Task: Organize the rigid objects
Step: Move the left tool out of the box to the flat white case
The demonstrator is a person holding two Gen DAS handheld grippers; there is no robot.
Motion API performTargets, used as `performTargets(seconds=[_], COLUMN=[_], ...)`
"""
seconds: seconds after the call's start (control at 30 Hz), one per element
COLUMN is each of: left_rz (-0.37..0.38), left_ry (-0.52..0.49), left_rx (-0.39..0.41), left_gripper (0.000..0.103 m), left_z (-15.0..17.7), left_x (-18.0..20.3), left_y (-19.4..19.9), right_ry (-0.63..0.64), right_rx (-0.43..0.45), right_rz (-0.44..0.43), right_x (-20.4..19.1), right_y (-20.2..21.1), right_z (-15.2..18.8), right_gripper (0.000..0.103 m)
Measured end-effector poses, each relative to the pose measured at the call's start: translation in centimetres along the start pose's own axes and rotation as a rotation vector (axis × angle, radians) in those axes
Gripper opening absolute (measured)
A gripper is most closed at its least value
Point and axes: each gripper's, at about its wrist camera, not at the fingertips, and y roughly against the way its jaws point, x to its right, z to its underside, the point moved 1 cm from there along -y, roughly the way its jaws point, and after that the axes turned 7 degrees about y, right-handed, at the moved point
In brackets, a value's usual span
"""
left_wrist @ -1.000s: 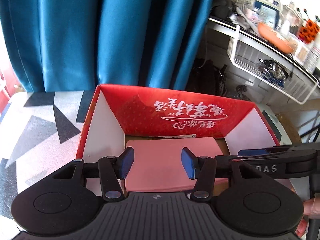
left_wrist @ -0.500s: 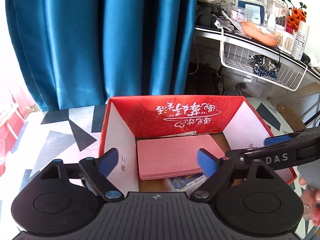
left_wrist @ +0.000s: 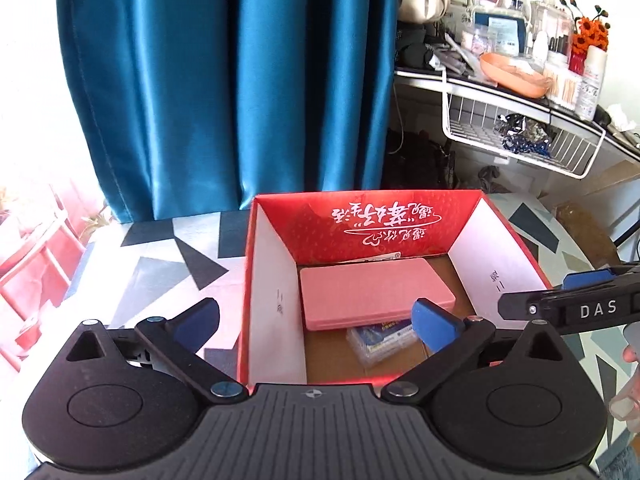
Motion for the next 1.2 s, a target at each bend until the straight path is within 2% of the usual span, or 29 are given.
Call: performTargets(seconds=[0.17, 0.33, 0.47, 0.6, 0.83, 0.97, 1.07, 1.2], left_rz=[0.026, 0.055, 0.09, 0.111, 0.114, 0.082, 0.092, 0.096], left_ry=[0.006, 0.022, 0.053, 0.147, 0.206, 0.165, 0.116, 0.113], left_rx=[0.019, 0.006, -0.021, -0.05, -0.066, -0.039, -0.006, -0.012], left_gripper=[0.103, 0.103, 0.102, 0.098, 0.094, 0.085, 0.081, 0.079], left_z=[2.1, 4.9, 7.0, 9.0, 12.7, 14.5, 15.4, 15.8], left_x=[-0.7, -1.4, -1.9, -2.7, -3.7, -3.5, -3.3, -3.3], left_y=[2.6, 3.4, 2.6, 1.5, 0.6, 0.8, 1.1, 0.7], right_ry=[0.002, 0.032, 0.07, 0.096, 0.069, 0.035, 0.013, 0.015], right_rx=[0.03, 0.058, 0.089, 0.13, 0.13, 0.115, 0.11, 0.112], right_rz=[-0.039, -0.071, -0.093, -0.116, -0.152, -0.145, -0.156, -0.162], right_x=[0.2, -0.3, -1.4, -2.4, -2.3, -1.4, -0.9, -0.8], right_y=[2.2, 3.3, 3.5, 3.4, 2.2, 1.2, 0.7, 0.3], right_z=[2.6, 6.4, 9.6, 12.6, 17.1, 19.1, 20.1, 20.4], right_gripper=[0.103, 0.103, 0.103, 0.103, 0.103, 0.102, 0.102, 0.102])
